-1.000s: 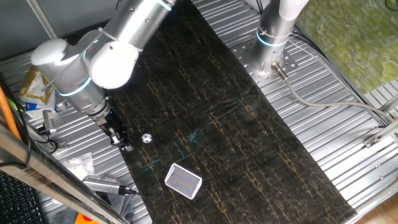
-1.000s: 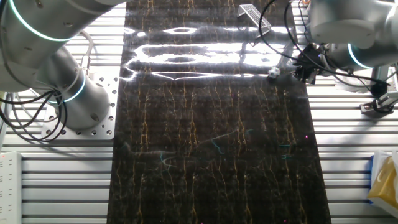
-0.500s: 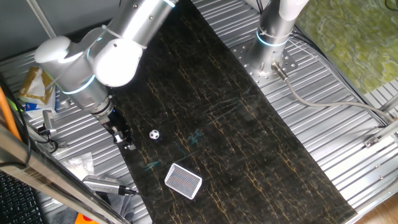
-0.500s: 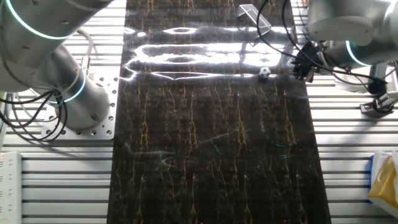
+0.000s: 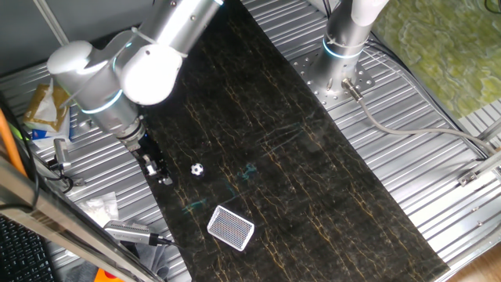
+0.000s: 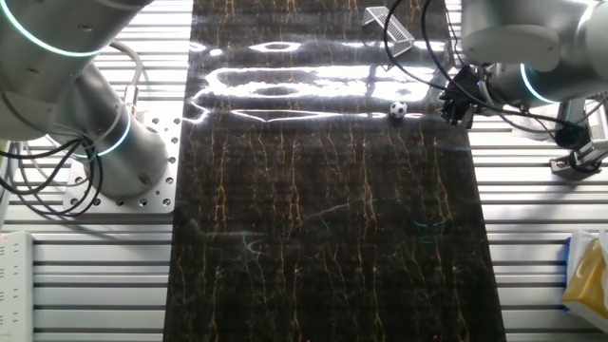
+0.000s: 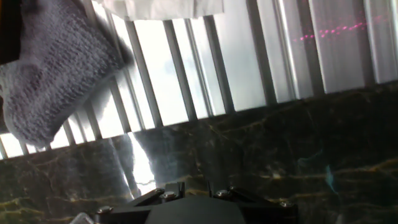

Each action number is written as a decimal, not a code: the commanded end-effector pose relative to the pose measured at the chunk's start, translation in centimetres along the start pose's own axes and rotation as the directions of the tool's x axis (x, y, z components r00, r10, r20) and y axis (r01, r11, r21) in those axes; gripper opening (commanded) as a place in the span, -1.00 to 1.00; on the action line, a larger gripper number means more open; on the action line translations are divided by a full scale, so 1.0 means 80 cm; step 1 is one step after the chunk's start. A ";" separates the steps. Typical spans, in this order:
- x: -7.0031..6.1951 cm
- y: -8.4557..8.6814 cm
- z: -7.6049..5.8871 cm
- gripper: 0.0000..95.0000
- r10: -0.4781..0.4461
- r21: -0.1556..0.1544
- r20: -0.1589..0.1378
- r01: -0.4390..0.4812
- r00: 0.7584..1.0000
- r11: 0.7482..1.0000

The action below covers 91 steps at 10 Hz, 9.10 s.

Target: Push the soccer ball into the goal

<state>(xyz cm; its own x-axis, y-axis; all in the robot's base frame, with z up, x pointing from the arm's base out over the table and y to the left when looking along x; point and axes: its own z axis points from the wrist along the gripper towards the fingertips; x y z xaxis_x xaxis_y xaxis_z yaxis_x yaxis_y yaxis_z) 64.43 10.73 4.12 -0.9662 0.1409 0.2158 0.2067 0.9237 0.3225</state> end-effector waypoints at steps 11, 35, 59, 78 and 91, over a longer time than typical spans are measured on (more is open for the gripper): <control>0.005 -0.003 -0.009 -0.60 -0.403 0.425 0.135 0.315 0.905 0.849; 0.005 -0.003 -0.009 -0.60 -0.361 0.385 0.150 0.281 0.921 0.879; -0.107 -0.002 -0.063 -0.60 -0.456 0.359 0.107 0.393 0.884 0.847; -0.064 -0.001 -0.052 -0.60 -0.404 0.359 0.120 0.340 0.907 0.869; -0.039 0.008 -0.020 -0.60 -0.420 0.347 0.081 0.369 0.904 0.862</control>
<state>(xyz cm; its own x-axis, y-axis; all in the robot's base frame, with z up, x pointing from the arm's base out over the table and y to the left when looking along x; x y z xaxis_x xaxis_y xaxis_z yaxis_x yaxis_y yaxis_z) 67.47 10.27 5.25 -0.9731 -0.2296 -0.0176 -0.2302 0.9725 0.0360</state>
